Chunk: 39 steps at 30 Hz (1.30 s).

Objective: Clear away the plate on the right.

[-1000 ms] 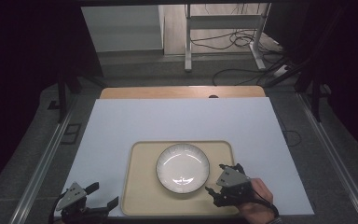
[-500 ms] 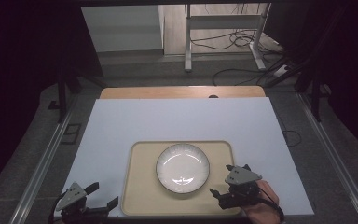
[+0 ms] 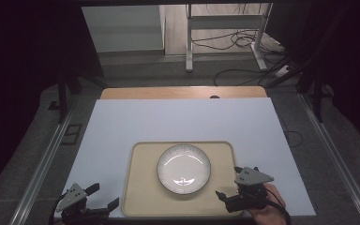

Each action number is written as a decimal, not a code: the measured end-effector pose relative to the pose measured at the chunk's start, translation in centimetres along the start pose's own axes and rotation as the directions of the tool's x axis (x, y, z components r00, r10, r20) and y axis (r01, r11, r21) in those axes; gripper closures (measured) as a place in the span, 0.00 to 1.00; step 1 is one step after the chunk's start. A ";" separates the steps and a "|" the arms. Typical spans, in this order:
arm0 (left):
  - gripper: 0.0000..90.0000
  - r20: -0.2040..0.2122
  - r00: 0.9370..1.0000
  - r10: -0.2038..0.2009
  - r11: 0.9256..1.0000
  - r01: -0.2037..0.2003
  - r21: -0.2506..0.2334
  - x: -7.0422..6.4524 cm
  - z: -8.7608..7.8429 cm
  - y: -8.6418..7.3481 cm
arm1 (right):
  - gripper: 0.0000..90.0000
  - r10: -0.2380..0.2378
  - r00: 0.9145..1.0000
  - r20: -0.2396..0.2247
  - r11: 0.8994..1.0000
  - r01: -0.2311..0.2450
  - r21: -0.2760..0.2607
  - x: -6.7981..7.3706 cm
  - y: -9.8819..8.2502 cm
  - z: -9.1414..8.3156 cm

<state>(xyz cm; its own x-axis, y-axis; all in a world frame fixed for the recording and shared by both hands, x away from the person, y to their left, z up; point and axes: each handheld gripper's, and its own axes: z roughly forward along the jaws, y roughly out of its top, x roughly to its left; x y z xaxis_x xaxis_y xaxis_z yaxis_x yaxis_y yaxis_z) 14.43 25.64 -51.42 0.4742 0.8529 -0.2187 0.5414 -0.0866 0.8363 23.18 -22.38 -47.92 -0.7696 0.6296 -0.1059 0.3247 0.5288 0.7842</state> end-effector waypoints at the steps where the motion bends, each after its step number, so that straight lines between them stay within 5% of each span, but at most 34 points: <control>1: 0.06 0.000 1.000 0.000 1.000 0.000 0.000 0.0 0.0 0.0 | 0.00 0.005 1.000 0.002 1.000 -0.005 -0.002 0.0 0.0 -0.1; 19: 0.06 0.000 1.000 0.004 1.000 -0.004 0.000 0.0 0.0 0.0 | 0.00 0.062 0.998 0.023 0.997 -0.061 -0.045 -0.5 -1.0 -2.0; 39: 0.06 -0.001 1.000 0.005 1.000 -0.005 0.001 0.0 0.0 0.0 | 0.00 0.121 0.988 0.099 0.991 -0.115 -0.071 -1.3 -3.1 -4.3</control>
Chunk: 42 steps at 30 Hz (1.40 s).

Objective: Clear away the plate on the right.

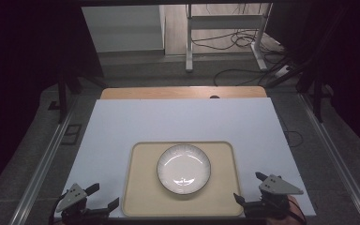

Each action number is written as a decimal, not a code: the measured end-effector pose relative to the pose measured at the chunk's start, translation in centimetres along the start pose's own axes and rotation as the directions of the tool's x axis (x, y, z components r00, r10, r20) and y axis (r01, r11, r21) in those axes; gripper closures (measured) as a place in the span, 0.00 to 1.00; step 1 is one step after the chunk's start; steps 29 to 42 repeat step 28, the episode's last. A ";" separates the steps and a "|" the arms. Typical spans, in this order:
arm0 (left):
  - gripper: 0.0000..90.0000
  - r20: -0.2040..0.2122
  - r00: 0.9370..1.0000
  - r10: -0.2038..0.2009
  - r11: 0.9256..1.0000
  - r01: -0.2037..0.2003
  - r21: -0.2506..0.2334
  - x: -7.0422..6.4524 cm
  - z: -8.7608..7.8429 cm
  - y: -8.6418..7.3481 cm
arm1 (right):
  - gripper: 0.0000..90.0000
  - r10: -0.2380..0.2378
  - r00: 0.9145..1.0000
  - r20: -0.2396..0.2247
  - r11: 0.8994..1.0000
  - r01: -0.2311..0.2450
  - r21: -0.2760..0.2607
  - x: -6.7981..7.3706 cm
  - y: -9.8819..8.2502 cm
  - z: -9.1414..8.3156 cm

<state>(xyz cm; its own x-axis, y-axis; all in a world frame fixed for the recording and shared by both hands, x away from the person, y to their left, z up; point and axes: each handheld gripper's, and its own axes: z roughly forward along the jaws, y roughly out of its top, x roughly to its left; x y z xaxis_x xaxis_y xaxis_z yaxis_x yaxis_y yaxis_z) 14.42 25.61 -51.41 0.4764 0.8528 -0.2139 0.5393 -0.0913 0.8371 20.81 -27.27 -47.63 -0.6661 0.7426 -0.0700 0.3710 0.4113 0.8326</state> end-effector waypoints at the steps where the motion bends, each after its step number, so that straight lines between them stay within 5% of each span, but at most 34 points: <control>1: 0.06 -0.001 1.000 -0.002 1.000 0.002 0.000 0.0 0.0 0.0 | 0.00 0.004 1.000 0.002 1.000 -0.004 0.000 -0.1 -0.1 -0.1; 24: 0.06 -0.001 1.000 -0.003 1.000 0.003 0.000 0.0 0.0 0.0 | 0.00 0.081 0.996 0.034 0.997 -0.082 0.016 -1.8 -2.6 -1.3; 42: 0.06 -0.002 1.000 0.003 1.000 -0.003 0.005 -0.1 0.1 0.1 | 0.00 0.080 0.996 0.039 0.997 -0.080 -0.002 -1.9 -2.6 -1.3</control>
